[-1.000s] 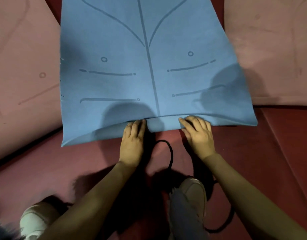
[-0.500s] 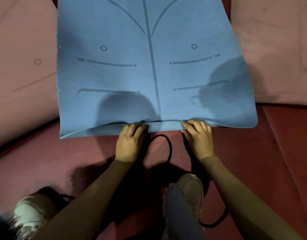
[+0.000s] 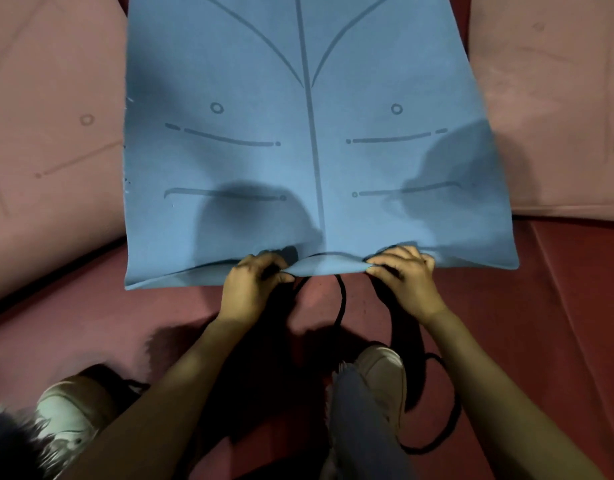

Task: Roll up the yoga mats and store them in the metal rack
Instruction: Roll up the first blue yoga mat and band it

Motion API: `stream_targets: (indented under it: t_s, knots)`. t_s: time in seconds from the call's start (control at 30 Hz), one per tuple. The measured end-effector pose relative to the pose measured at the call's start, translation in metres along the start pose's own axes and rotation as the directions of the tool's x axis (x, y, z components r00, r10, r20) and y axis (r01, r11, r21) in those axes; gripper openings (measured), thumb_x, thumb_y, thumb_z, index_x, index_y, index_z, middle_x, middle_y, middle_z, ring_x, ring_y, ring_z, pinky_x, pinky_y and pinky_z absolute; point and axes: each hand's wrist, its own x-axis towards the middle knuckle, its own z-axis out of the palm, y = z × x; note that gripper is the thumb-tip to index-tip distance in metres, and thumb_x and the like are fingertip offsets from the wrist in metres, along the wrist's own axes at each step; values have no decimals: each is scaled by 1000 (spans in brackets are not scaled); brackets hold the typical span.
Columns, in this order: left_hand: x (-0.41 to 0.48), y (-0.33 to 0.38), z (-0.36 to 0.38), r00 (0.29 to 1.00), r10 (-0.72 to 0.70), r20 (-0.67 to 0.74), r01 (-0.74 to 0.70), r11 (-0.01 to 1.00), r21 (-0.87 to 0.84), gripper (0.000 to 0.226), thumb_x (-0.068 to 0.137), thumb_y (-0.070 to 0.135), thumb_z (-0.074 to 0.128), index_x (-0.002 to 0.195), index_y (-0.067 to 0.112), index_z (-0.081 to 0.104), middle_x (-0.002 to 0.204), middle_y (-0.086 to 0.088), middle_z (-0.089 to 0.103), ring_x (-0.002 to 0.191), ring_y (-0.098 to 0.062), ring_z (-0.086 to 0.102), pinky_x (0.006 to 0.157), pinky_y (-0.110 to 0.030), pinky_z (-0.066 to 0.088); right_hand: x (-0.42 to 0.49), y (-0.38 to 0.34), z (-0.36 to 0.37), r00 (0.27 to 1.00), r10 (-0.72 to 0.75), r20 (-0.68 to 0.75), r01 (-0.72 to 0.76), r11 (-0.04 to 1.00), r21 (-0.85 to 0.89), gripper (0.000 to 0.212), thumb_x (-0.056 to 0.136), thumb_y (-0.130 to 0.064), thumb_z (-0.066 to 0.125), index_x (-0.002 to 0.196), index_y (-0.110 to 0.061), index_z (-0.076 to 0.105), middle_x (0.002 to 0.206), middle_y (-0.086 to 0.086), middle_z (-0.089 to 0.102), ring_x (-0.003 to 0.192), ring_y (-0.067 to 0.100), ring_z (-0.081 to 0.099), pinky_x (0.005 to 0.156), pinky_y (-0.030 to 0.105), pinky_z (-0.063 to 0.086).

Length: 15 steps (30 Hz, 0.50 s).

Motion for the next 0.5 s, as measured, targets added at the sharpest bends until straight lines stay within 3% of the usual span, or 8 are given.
stream_targets:
  t_s: [0.13, 0.2, 0.27, 0.37, 0.43, 0.5]
  knots:
    - [10, 0, 2, 998, -63, 22, 65, 990, -122, 12, 75, 28, 78, 73, 34, 68, 83, 3, 68, 84, -15, 63, 79, -34, 48, 24, 0, -3, 953, 189, 235, -214, 973, 83, 3, 79, -40, 69, 79, -39, 72, 85, -20, 67, 100, 10, 60, 98, 50, 32]
    - [14, 0, 5, 998, -57, 17, 59, 984, -170, 16, 76, 20, 78, 71, 31, 67, 81, 8, 62, 82, -13, 60, 81, -31, 47, 30, 1, -1, 938, 236, 253, -282, 945, 164, 7, 73, -45, 71, 70, -48, 66, 75, -27, 66, 90, 4, 62, 97, 52, 36]
    - [13, 1, 5, 999, -30, -13, 27, 984, -174, 7, 75, 14, 78, 74, 17, 71, 81, 8, 56, 85, -18, 55, 79, -22, 40, 29, 1, 3, 943, 282, 179, -314, 930, 189, 9, 66, -52, 69, 71, -47, 63, 72, -22, 65, 81, 3, 61, 95, 51, 37]
    - [17, 4, 6, 997, 37, -67, -33, 998, 53, 12, 77, 28, 73, 80, 17, 75, 86, -1, 60, 92, -26, 49, 75, -25, 26, 21, -11, 8, 959, 285, -11, -283, 956, 76, 12, 74, -39, 72, 70, -34, 62, 83, -12, 62, 93, 11, 49, 88, 32, 25]
    - [23, 12, 7, 997, 15, -81, 5, 971, 238, 16, 83, 33, 68, 88, 20, 75, 97, -2, 59, 99, -26, 44, 73, -26, 15, 15, -21, 13, 973, 147, -179, -164, 983, -84, 9, 78, -36, 66, 77, -28, 68, 88, -7, 60, 93, 13, 39, 79, 26, 17]
    - [27, 19, 7, 997, -7, -80, 35, 934, 355, 19, 86, 35, 64, 94, 20, 74, 104, -2, 58, 105, -27, 42, 73, -28, 14, 8, -23, 22, 963, 19, -270, -75, 978, -196, 15, 82, -35, 59, 81, -24, 70, 86, -4, 60, 88, 16, 39, 82, 31, 21]
